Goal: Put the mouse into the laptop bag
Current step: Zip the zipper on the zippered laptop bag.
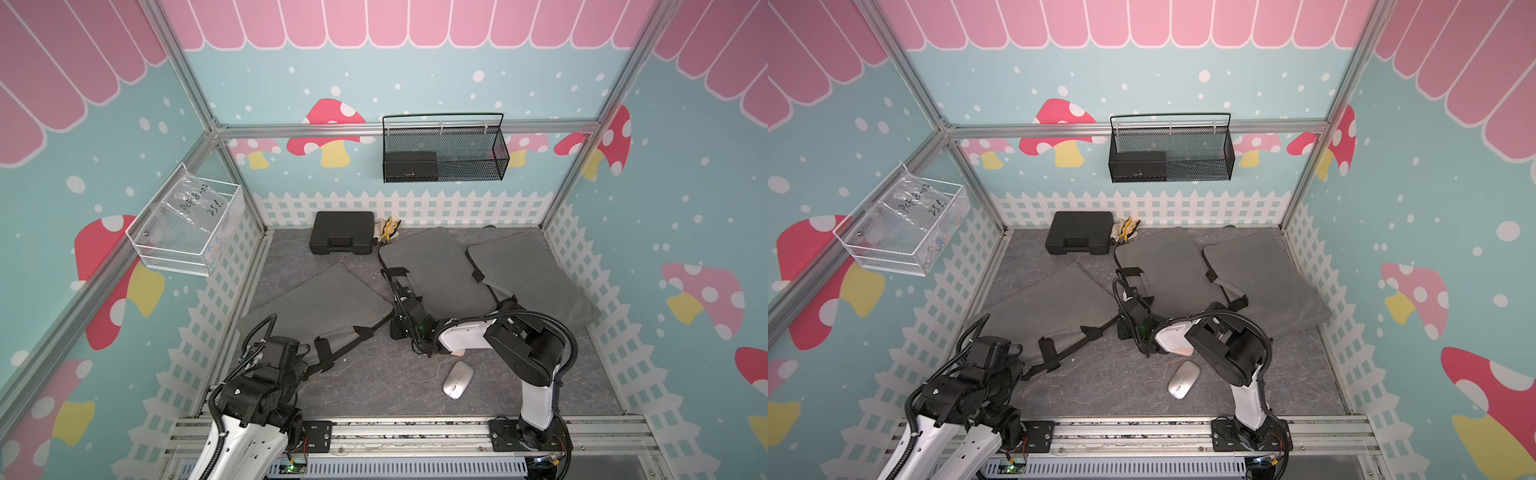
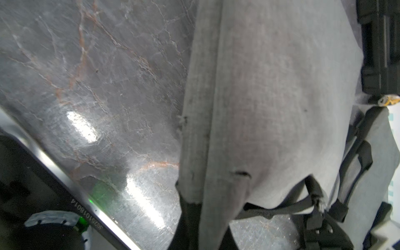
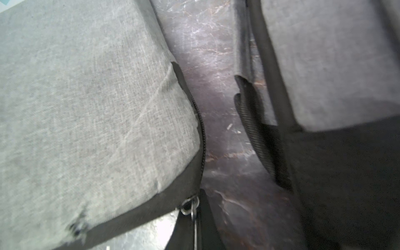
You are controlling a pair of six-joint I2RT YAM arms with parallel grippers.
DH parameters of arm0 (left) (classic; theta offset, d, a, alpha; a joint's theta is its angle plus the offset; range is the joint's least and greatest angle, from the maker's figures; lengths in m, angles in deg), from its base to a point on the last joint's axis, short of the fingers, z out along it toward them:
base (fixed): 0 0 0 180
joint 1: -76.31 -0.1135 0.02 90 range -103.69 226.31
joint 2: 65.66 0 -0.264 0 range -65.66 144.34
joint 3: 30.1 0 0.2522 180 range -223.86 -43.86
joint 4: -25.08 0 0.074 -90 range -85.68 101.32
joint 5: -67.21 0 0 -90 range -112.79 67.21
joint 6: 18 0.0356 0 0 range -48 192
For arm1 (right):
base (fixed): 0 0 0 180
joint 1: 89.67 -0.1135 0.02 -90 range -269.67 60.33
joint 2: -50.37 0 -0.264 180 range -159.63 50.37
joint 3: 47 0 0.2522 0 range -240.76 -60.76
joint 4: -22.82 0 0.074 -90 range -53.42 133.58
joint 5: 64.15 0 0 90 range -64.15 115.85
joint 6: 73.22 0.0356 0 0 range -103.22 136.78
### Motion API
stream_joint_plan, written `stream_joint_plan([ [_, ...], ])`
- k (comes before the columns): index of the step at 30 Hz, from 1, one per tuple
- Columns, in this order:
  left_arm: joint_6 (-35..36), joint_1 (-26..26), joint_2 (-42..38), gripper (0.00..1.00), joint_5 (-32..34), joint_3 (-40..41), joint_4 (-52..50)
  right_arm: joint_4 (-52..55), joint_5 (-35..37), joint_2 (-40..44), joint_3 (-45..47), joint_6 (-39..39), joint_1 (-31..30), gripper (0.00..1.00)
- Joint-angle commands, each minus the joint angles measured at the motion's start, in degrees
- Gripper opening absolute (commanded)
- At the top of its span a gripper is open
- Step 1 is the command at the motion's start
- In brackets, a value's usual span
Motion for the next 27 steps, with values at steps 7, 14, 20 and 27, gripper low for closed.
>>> stream_joint_plan([
  [7,22.8,-30.2,8.0,0.0,-12.4,-0.7,7.6,6.6,6.4,2.6,3.7,1.6,2.7,0.0],
  [14,24.2,-31.9,19.8,0.0,-14.6,-2.4,16.2,3.8,4.4,5.6,6.9,1.0,1.4,0.0],
  [20,24.6,-31.9,29.9,0.03,-16.5,-7.0,20.4,2.6,3.7,7.1,7.2,0.5,-4.4,0.0],
  [27,27.8,-29.1,36.7,1.0,-11.8,-15.3,14.3,2.3,4.5,7.5,6.5,3.0,-11.6,0.0],
])
